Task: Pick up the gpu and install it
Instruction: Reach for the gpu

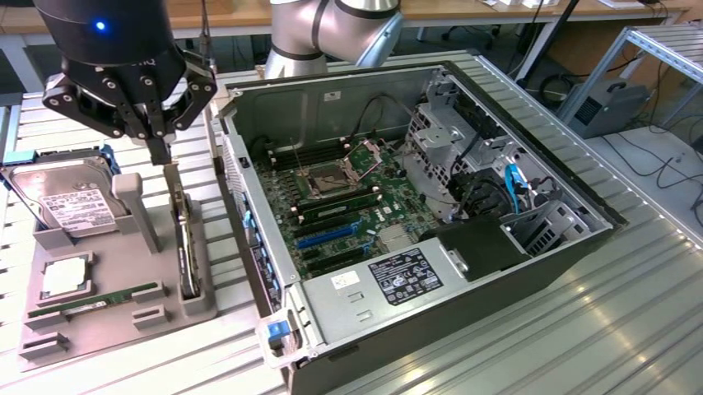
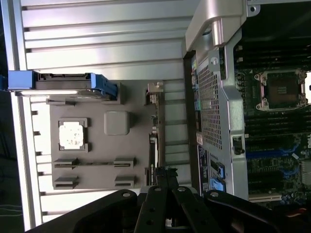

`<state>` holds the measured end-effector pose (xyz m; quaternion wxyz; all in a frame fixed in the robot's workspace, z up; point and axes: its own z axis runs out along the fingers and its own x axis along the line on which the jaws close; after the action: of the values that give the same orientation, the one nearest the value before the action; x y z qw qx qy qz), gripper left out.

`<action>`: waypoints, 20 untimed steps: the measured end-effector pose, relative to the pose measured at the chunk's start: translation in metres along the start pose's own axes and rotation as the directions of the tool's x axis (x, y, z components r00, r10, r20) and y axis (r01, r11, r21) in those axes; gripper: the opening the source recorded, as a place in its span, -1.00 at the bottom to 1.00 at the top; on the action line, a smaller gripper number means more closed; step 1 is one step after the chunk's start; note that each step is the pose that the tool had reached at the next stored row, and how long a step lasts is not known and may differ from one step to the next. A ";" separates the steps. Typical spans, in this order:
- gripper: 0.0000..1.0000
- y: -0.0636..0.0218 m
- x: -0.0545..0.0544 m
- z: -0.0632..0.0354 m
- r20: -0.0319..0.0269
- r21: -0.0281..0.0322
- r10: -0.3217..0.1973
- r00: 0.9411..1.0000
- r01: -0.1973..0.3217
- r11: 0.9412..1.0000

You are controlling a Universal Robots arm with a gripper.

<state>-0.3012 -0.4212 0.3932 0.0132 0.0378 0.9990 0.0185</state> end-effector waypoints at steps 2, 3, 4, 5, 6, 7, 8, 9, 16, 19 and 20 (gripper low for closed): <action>-0.79 -0.0008 0.000 0.0000 0.000 0.000 0.000 1.000 0.000 1.000; -0.79 -0.0012 0.000 -0.0001 0.000 0.000 0.000 1.000 0.000 1.000; -0.79 -0.0015 0.000 -0.0001 0.000 0.000 0.000 1.000 0.000 1.000; -0.79 -0.0019 0.000 -0.0001 0.000 0.000 0.000 1.000 0.000 1.000; -0.79 -0.0023 0.000 -0.0001 0.000 0.000 0.000 1.000 0.000 1.000; -0.79 -0.0026 0.000 -0.0001 0.000 0.000 0.000 1.000 0.000 1.000; -0.79 -0.0030 0.000 -0.0001 0.000 0.000 0.000 1.000 0.000 1.000; -0.79 -0.0033 0.000 -0.0002 0.000 0.001 0.000 1.000 0.000 1.000; -0.79 -0.0058 0.000 -0.0002 0.000 0.001 0.000 1.000 0.000 1.000; -0.79 -0.0068 0.000 -0.0002 0.000 0.001 0.000 1.000 0.000 1.000; -0.79 -0.0072 0.000 -0.0003 0.000 0.001 0.000 1.000 0.000 1.000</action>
<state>-0.3017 -0.4284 0.3932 0.0132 0.0378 0.9990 0.0179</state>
